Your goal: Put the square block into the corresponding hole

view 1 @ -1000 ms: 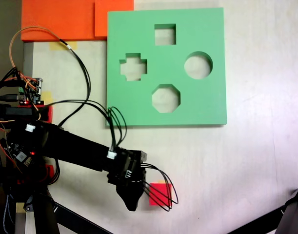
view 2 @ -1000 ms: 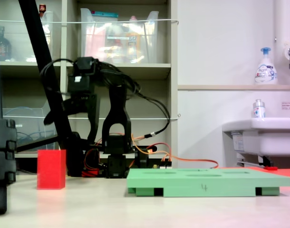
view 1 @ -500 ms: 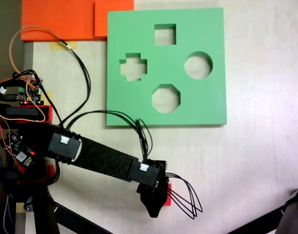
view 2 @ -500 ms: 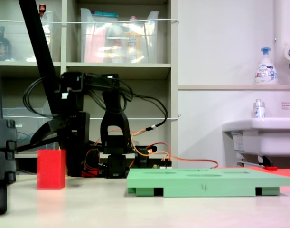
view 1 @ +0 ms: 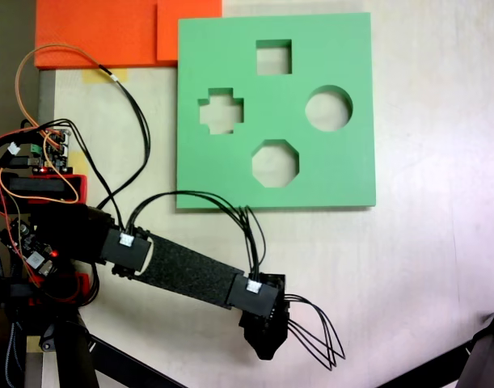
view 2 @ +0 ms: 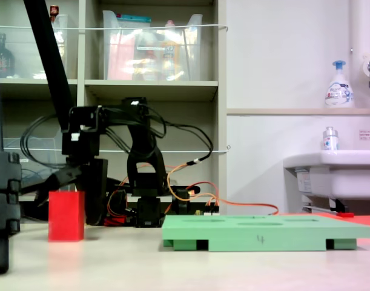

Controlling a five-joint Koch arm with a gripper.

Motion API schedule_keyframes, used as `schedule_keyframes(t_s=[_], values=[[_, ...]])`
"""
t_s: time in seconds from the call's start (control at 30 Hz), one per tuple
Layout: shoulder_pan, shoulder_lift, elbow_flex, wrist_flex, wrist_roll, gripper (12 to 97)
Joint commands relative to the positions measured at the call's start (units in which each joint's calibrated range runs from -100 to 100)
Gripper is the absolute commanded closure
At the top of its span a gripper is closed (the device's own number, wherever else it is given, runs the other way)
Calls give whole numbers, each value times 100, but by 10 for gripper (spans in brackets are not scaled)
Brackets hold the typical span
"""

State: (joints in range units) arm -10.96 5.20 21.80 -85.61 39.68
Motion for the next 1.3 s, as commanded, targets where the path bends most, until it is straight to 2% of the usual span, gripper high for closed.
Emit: schedule_keyframes(t_s=[0.0,0.07,0.47,0.87,1.13,1.27], values=[[-10,-3,193,53,-34,550],[-24,25,183,-91,-29,609],[-78,318,-146,-678,24,837],[-142,81,-146,-1141,63,838],[-103,-1944,-146,-1439,117,838],[103,-3006,-136,-1439,317,838]])
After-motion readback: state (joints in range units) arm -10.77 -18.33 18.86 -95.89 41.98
